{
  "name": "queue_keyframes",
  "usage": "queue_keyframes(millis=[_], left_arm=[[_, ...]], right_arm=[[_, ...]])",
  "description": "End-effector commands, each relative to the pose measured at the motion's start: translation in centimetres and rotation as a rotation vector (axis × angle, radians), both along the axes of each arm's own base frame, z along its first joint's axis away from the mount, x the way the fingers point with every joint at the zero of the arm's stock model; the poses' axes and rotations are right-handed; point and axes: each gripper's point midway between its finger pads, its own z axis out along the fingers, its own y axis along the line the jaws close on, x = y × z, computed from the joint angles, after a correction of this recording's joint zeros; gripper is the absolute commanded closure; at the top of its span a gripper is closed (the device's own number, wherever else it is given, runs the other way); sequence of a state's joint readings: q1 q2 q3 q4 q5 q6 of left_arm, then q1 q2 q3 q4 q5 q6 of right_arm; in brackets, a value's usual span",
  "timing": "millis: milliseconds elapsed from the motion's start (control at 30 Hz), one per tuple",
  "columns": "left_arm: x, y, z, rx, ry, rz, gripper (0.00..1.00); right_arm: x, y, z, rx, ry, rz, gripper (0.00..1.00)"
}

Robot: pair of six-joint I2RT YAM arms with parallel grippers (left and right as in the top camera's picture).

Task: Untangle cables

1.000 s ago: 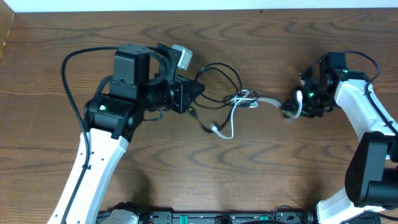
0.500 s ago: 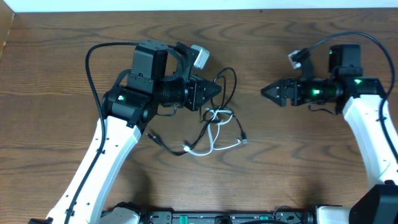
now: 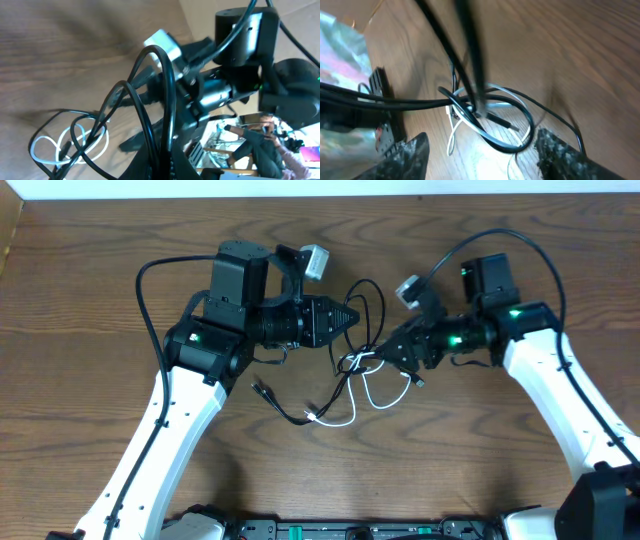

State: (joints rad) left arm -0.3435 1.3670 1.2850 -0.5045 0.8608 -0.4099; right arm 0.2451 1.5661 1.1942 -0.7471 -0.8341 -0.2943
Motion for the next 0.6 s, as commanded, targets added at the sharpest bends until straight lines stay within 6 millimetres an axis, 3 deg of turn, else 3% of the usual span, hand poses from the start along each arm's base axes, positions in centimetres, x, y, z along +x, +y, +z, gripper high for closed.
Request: queue_keyframes(millis=[0, 233, 367, 500, 567], left_arm=[[-0.6, -0.4, 1.2, -0.052, 0.025, -0.021, 0.93], [-0.7, 0.3, 3.3, -0.170, 0.056, -0.061, 0.93], [-0.4, 1.0, 3.5, -0.183, 0.061, -0.055, 0.93], [-0.4, 1.1, 3.5, -0.183, 0.061, -0.054, 0.93], [-0.5, 1.0, 3.4, -0.181, 0.068, -0.054, 0.93]], right_arm=[[-0.6, 1.1, -1.6, -0.020, -0.042, 0.109, 0.39], [-1.4, 2.7, -4.4, -0.030, -0.010, 0.193, 0.52], [-1.0, 3.1, -4.6, -0.024, -0.014, 0.190, 0.85], [-0.2, 3.4, -4.2, -0.008, 0.010, 0.133, 0.99], [0.1, 3.6, -3.9, 0.009, 0.017, 0.114, 0.99]])
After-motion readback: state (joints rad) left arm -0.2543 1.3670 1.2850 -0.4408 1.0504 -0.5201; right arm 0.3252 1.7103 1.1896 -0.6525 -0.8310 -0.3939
